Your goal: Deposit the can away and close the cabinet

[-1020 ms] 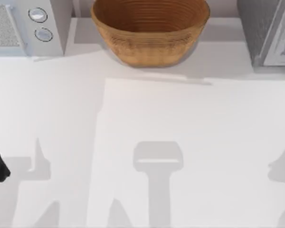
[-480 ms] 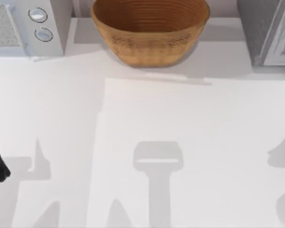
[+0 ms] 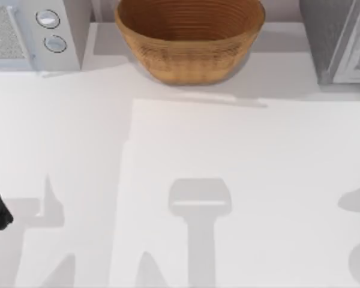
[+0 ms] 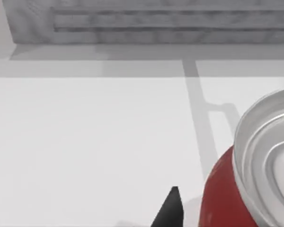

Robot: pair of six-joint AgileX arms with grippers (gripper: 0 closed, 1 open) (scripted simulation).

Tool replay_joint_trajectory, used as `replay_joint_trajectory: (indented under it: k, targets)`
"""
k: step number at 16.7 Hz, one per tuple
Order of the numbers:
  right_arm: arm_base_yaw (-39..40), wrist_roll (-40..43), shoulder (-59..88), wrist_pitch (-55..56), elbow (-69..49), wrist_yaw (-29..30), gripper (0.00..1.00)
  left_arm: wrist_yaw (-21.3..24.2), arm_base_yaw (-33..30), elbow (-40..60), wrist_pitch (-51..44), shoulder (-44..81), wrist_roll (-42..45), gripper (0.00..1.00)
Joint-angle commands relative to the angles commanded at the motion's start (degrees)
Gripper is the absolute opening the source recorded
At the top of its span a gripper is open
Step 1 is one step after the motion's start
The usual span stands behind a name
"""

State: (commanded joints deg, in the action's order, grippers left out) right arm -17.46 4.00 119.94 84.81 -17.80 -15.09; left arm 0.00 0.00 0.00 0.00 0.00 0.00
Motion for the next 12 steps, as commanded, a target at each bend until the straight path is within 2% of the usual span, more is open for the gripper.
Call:
replay_joint_trajectory:
  k: [4,12]
  targets:
    - [0.0,0.0,0.0,0.0,0.0,0.0,0.02,0.0,0.0,0.0,0.0,0.0,0.0,1.0]
    - [0.0,0.0,0.0,0.0,0.0,0.0,0.0,0.0,0.0,0.0,0.0,0.0,0.0,1.0]
